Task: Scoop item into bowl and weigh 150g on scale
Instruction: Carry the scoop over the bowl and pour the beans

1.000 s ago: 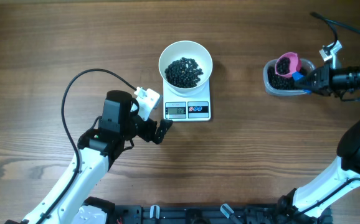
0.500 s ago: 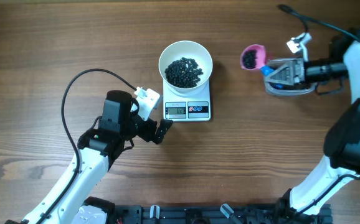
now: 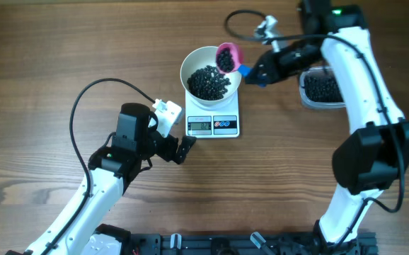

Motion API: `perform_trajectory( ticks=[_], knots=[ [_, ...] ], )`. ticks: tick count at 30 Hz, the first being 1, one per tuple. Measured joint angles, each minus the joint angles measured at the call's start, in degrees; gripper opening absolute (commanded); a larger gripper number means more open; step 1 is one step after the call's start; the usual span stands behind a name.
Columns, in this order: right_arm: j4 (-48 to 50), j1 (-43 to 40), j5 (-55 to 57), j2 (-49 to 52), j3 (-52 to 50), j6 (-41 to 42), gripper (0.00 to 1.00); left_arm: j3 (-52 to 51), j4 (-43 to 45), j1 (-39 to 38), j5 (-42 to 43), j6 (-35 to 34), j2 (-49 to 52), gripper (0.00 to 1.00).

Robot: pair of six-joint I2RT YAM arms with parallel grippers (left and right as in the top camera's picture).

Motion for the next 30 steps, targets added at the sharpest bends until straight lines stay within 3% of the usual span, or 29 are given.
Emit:
perform_trajectory(
  ticks=[8, 13, 17, 23, 30],
  knots=[
    [6.7, 14.9, 31.4, 0.0, 0.6, 14.1, 0.04, 0.0, 0.0, 0.0, 0.0, 0.0, 0.0, 1.0],
    [8.5, 22.6, 51.2, 0.0, 0.6, 18.7, 0.04, 0.0, 0.0, 0.0, 0.0, 0.0, 0.0, 1.0],
    [10.3, 26.0, 60.6, 0.0, 0.6, 19.5, 0.04, 0.0, 0.0, 0.0, 0.0, 0.0, 0.0, 1.0],
    [12.0, 26.0, 61.5, 0.0, 0.6, 18.7, 0.04, 0.0, 0.0, 0.0, 0.0, 0.0, 0.0, 1.0],
    [12.0, 19.5, 46.7, -0.5, 0.6, 15.9, 0.04, 0.0, 0.0, 0.0, 0.0, 0.0, 0.0, 1.0]
  ],
)
